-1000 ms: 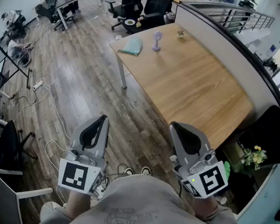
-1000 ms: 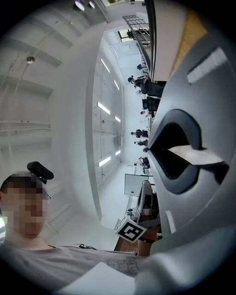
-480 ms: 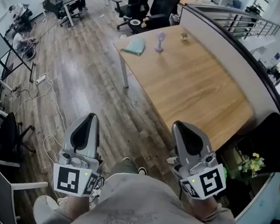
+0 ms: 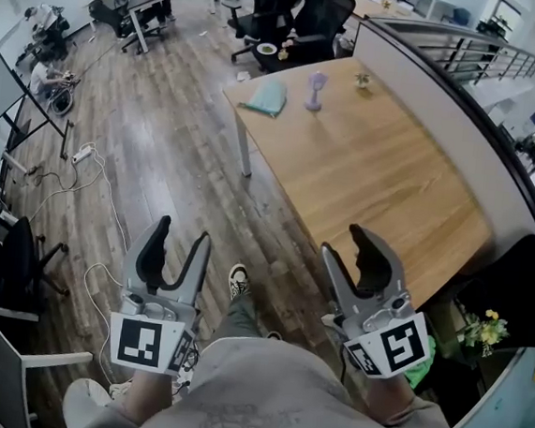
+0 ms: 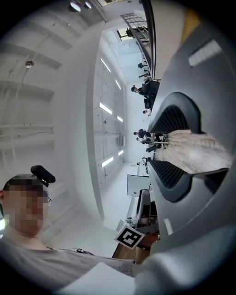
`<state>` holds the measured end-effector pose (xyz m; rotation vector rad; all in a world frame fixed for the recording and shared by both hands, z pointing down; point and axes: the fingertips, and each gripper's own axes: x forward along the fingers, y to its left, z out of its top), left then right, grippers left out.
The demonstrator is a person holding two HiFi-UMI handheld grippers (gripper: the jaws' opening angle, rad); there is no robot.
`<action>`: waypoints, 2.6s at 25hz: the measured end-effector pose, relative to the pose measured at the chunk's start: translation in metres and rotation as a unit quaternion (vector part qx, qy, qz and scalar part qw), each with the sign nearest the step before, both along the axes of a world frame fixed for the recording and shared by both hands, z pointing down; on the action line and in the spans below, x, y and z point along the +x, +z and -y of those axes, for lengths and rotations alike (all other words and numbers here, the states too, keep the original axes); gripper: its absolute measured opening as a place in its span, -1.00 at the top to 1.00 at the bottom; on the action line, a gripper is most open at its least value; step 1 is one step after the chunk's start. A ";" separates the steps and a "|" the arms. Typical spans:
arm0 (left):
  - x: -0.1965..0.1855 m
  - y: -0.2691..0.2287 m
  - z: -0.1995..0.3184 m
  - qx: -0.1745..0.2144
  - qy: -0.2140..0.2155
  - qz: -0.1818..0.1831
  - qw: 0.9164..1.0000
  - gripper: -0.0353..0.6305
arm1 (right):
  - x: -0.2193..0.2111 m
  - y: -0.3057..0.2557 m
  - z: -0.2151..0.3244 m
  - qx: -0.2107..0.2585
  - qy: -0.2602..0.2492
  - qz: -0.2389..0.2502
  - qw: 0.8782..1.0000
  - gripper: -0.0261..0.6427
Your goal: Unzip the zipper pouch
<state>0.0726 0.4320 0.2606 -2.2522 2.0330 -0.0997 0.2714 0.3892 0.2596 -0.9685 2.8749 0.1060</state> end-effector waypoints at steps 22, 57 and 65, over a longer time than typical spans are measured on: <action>-0.192 0.000 0.228 -0.014 0.045 0.001 0.999 0.26 | -0.194 0.004 0.227 -0.020 0.035 -0.043 0.998 0.42; -0.201 0.023 0.513 -0.060 0.115 0.023 0.991 0.24 | -0.211 0.041 0.487 -0.077 0.083 -0.054 0.992 0.42; -0.182 0.028 0.580 -0.079 0.117 0.033 0.989 0.24 | -0.195 0.050 0.558 -0.086 0.080 -0.056 0.992 0.42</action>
